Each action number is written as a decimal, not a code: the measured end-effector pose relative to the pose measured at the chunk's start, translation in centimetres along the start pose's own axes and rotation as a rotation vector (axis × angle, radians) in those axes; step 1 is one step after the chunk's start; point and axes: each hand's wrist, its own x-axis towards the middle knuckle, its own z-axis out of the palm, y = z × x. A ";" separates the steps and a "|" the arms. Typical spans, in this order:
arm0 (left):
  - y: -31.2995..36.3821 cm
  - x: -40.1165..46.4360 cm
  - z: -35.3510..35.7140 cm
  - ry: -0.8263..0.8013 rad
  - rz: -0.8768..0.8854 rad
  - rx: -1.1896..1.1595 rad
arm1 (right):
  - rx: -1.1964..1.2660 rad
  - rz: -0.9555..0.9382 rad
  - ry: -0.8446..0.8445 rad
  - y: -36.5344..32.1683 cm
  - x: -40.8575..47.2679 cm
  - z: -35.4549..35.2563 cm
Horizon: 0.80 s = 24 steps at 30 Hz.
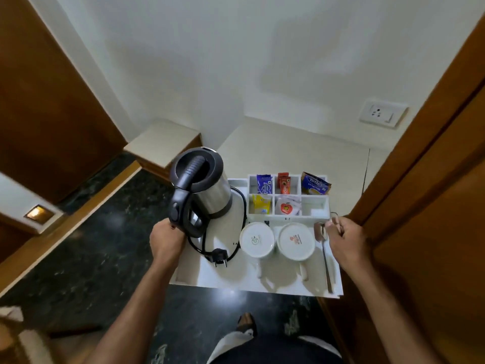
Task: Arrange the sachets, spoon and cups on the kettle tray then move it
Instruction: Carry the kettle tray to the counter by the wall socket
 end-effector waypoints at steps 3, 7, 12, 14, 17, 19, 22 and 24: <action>2.7 5.1 2.0 -0.049 0.041 0.008 | 0.001 0.051 0.042 -1.3 2.8 1.5; 6.2 10.6 5.8 -0.106 0.068 0.014 | 0.023 0.129 0.070 -1.9 6.8 3.0; 9.0 16.0 11.9 -0.161 0.079 0.045 | -0.004 0.201 0.115 -0.8 12.1 4.2; 10.2 17.2 13.9 -0.178 0.078 0.053 | -0.009 0.236 0.141 -0.5 13.6 4.4; 11.6 18.6 16.7 -0.240 0.064 0.069 | -0.050 0.284 0.166 0.2 15.7 4.7; 12.2 19.6 18.5 -0.271 0.055 0.072 | -0.062 0.323 0.171 0.7 17.2 4.7; 12.8 20.9 21.0 -0.309 0.056 0.100 | -0.081 0.385 0.153 1.0 18.9 5.3; 12.9 21.8 22.6 -0.347 0.042 0.113 | -0.095 0.411 0.162 1.2 19.9 6.0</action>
